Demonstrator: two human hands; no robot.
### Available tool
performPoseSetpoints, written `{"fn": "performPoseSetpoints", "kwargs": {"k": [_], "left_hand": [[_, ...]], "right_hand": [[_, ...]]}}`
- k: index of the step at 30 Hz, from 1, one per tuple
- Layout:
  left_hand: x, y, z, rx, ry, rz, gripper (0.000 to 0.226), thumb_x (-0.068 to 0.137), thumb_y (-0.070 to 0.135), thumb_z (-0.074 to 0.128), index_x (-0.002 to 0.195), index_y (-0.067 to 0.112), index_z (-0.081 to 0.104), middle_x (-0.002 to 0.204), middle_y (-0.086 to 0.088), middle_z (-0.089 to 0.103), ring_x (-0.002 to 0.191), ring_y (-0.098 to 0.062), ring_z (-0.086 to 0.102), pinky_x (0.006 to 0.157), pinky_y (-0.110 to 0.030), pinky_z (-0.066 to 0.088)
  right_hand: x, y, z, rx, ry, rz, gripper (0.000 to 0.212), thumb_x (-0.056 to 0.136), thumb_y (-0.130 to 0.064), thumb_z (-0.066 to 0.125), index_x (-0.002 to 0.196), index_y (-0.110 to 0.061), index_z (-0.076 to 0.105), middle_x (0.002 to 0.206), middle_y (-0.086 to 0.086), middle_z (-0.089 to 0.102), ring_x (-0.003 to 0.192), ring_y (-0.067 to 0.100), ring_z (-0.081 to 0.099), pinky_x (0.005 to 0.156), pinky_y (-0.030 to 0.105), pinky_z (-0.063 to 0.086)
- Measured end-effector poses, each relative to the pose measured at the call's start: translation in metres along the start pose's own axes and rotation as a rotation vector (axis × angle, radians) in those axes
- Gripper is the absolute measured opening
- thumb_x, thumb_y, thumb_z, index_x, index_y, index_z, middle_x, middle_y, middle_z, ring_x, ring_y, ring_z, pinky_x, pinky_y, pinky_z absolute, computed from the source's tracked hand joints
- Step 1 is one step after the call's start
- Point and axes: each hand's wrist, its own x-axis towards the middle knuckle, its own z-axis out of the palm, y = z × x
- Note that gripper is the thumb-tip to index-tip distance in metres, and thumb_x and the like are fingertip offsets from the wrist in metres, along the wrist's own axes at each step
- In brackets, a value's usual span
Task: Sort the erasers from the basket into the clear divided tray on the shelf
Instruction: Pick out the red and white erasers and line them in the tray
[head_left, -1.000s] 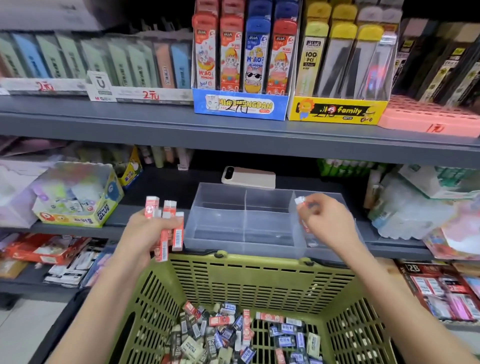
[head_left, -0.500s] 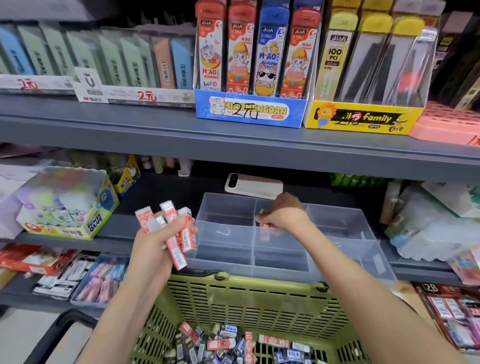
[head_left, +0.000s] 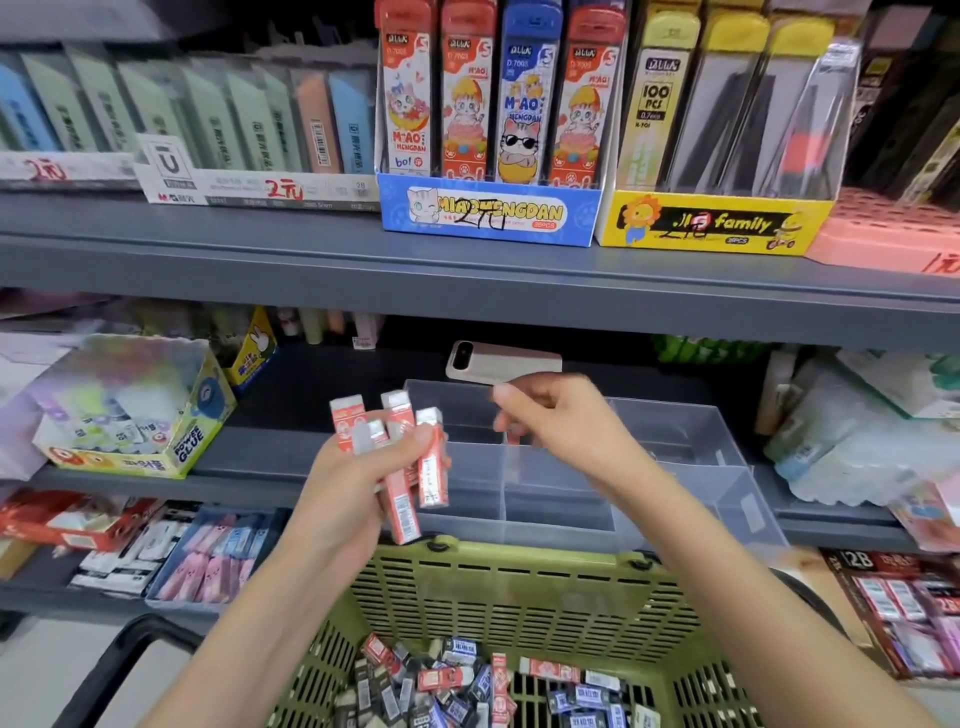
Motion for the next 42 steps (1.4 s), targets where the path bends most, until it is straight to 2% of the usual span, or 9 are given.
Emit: {"fn": "performPoseSetpoints", "kwargs": {"k": [4, 9, 13, 18, 22, 25, 35, 39, 42], "left_hand": [[-0.003, -0.004, 0.011, -0.004, -0.074, -0.026, 0.020, 0.060, 0.026, 0.073, 0.078, 0.018, 0.077, 0.080, -0.007, 0.074, 0.071, -0.019, 0.071, 0.056, -0.024, 0.055], [-0.008, -0.007, 0.019, 0.023, -0.100, -0.058, 0.020, 0.061, 0.037, 0.073, 0.075, 0.023, 0.076, 0.076, -0.002, 0.073, 0.072, -0.016, 0.070, 0.062, -0.028, 0.056], [-0.007, -0.009, 0.012, -0.060, 0.006, -0.076, 0.040, 0.065, 0.035, 0.073, 0.092, 0.008, 0.064, 0.073, -0.007, 0.071, 0.073, -0.023, 0.072, 0.054, -0.025, 0.055], [-0.008, -0.010, 0.004, -0.072, 0.027, -0.177, 0.046, 0.060, 0.033, 0.078, 0.094, 0.008, 0.062, 0.064, -0.005, 0.068, 0.061, -0.020, 0.068, 0.054, -0.029, 0.055], [-0.005, -0.011, 0.002, -0.072, 0.022, -0.193, 0.047, 0.056, 0.027, 0.081, 0.094, 0.007, 0.063, 0.061, -0.003, 0.066, 0.060, -0.019, 0.066, 0.056, -0.031, 0.055], [-0.005, -0.011, 0.002, -0.023, -0.004, -0.195, 0.051, 0.060, 0.027, 0.079, 0.102, 0.005, 0.060, 0.066, -0.005, 0.069, 0.063, -0.020, 0.067, 0.056, -0.030, 0.054], [-0.005, -0.009, 0.014, -0.035, -0.004, -0.216, 0.044, 0.061, 0.026, 0.078, 0.094, 0.001, 0.063, 0.076, -0.013, 0.073, 0.068, -0.021, 0.071, 0.052, -0.026, 0.055], [-0.007, -0.009, 0.017, 0.003, -0.011, -0.182, 0.049, 0.060, 0.026, 0.078, 0.096, 0.000, 0.061, 0.082, -0.011, 0.074, 0.079, -0.023, 0.073, 0.050, -0.024, 0.053], [-0.008, -0.009, 0.019, 0.060, -0.028, -0.141, 0.043, 0.061, 0.026, 0.078, 0.091, 0.001, 0.058, 0.080, -0.009, 0.074, 0.080, -0.023, 0.073, 0.051, -0.023, 0.053]], "right_hand": [[-0.030, -0.020, 0.014, 0.205, -0.170, -0.007, 0.014, 0.080, -0.029, 0.072, 0.091, -0.020, 0.070, 0.064, -0.011, 0.066, 0.054, -0.003, 0.054, 0.047, 0.005, 0.037], [-0.036, -0.014, 0.009, 0.482, -0.179, 0.115, 0.012, 0.081, -0.005, 0.068, 0.092, -0.005, 0.068, 0.072, 0.000, 0.070, 0.062, 0.007, 0.064, 0.049, 0.017, 0.046], [-0.010, 0.004, -0.028, 0.630, 0.232, 0.114, 0.012, 0.081, 0.008, 0.063, 0.081, -0.004, 0.064, 0.067, 0.002, 0.070, 0.060, 0.011, 0.067, 0.058, 0.019, 0.056], [0.022, 0.039, -0.025, 0.164, 0.255, 0.283, 0.018, 0.076, 0.012, 0.066, 0.095, 0.009, 0.064, 0.073, 0.013, 0.064, 0.063, 0.022, 0.064, 0.067, 0.029, 0.058], [0.040, 0.048, -0.013, -0.616, 0.086, 0.357, 0.017, 0.084, -0.020, 0.064, 0.092, -0.005, 0.069, 0.090, 0.012, 0.064, 0.092, 0.027, 0.064, 0.067, 0.025, 0.046], [0.045, 0.046, -0.007, -0.708, 0.025, 0.412, 0.023, 0.088, -0.022, 0.060, 0.103, -0.006, 0.066, 0.110, 0.008, 0.066, 0.102, 0.025, 0.062, 0.069, 0.022, 0.044], [0.036, 0.036, -0.014, -0.343, -0.109, 0.450, 0.028, 0.086, 0.000, 0.054, 0.113, 0.004, 0.063, 0.108, 0.018, 0.064, 0.090, 0.024, 0.058, 0.080, 0.031, 0.049], [0.017, 0.023, -0.006, -0.404, 0.089, 0.168, 0.021, 0.092, -0.015, 0.050, 0.088, -0.006, 0.069, 0.087, 0.011, 0.066, 0.083, 0.028, 0.059, 0.074, 0.029, 0.046], [-0.008, 0.001, 0.003, 0.014, 0.035, 0.050, 0.025, 0.094, -0.033, 0.052, 0.081, -0.020, 0.070, 0.077, -0.001, 0.071, 0.071, 0.013, 0.062, 0.072, 0.029, 0.051]]}}
